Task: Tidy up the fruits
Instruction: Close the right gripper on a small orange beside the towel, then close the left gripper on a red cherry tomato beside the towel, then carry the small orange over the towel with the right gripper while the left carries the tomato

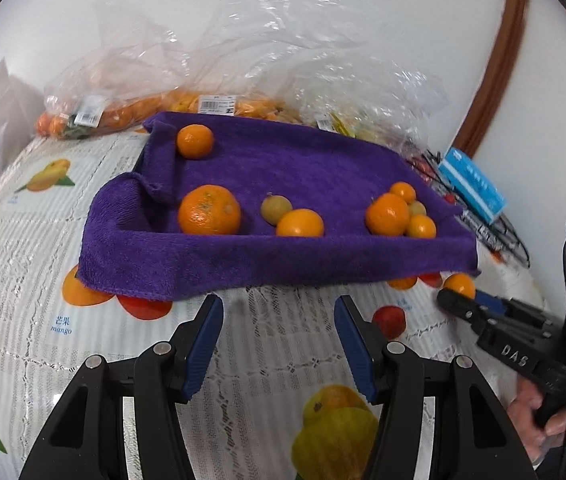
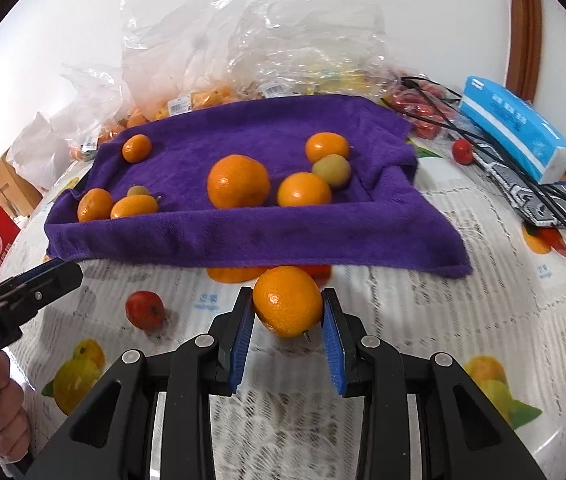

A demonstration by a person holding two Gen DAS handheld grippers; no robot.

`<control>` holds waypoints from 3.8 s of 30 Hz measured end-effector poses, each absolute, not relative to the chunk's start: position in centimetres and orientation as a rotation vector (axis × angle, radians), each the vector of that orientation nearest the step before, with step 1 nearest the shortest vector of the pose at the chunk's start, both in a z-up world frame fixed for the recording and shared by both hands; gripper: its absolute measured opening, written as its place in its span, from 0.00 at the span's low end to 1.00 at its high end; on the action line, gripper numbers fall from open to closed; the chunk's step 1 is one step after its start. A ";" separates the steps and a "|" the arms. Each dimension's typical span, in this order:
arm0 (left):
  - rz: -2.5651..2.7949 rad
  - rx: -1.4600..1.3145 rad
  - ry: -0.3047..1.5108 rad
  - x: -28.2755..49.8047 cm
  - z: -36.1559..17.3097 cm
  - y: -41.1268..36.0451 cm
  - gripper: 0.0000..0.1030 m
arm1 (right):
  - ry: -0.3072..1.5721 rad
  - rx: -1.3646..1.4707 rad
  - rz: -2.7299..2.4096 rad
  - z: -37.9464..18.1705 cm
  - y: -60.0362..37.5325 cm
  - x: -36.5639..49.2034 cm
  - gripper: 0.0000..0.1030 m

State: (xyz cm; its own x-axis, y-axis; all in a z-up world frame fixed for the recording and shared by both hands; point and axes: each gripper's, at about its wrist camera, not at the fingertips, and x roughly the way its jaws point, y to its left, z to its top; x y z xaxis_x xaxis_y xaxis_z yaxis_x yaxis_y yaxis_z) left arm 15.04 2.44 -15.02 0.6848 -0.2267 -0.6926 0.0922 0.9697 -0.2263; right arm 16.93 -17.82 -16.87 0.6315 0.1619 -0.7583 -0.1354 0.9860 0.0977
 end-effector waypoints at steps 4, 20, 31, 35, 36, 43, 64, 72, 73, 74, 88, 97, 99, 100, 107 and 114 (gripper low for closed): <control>-0.178 -0.164 0.796 14.9 -14.9 2.2 0.54 | 0.879 0.056 0.166 -16.9 -18.9 16.4 0.32; -0.195 -0.066 0.814 14.5 -14.8 -1.7 0.53 | 0.802 0.049 0.102 -15.8 -21.3 14.5 0.32; -0.203 -0.024 0.871 15.2 -15.6 -5.6 0.53 | 0.770 0.033 0.073 -15.2 -22.0 13.9 0.32; -0.178 -0.024 0.901 15.8 -16.0 -6.0 0.44 | 0.770 0.026 0.062 -15.2 -21.9 13.9 0.32; -0.174 -0.022 0.897 15.8 -16.0 -6.0 0.41 | 0.770 0.027 0.059 -15.2 -22.0 13.9 0.32; -0.207 -0.007 0.898 16.2 -16.0 -6.9 0.32 | 0.763 0.031 0.056 -15.2 -22.1 13.8 0.32; -0.237 -0.134 0.873 16.4 -15.7 -5.1 0.23 | 0.755 0.048 0.085 -15.2 -22.2 13.8 0.32; -0.253 -0.136 0.896 16.3 -15.7 -4.9 0.24 | 0.703 0.028 0.153 -14.5 -21.2 13.0 0.32; -0.259 -0.131 0.907 16.4 -15.9 -5.0 0.24 | 0.706 0.032 0.153 -14.6 -21.3 13.0 0.32; -0.260 -0.123 0.912 16.3 -16.0 -5.2 0.24 | 0.714 0.040 0.152 -14.7 -21.4 13.2 0.32; -0.248 -0.129 0.880 15.3 -15.2 -4.6 0.23 | 0.727 0.072 0.150 -14.9 -21.8 13.4 0.32; -0.218 -0.193 0.882 13.9 -13.7 -2.0 0.23 | 0.734 0.111 0.164 -14.3 -21.6 13.5 0.32; -0.209 -0.189 0.867 13.5 -12.7 -1.4 0.23 | 0.733 0.112 0.165 -13.9 -21.3 13.4 0.32; -0.208 -0.191 0.861 13.4 -12.3 -1.2 0.23 | 0.731 0.114 0.167 -13.6 -21.2 13.3 0.32; -0.180 -0.221 0.831 13.1 -9.5 0.7 0.23 | 0.707 0.080 0.176 -10.2 -19.4 12.9 0.32; -0.158 -0.250 0.798 13.2 -6.8 2.5 0.23 | 0.700 0.058 0.172 -7.3 -18.2 13.3 0.32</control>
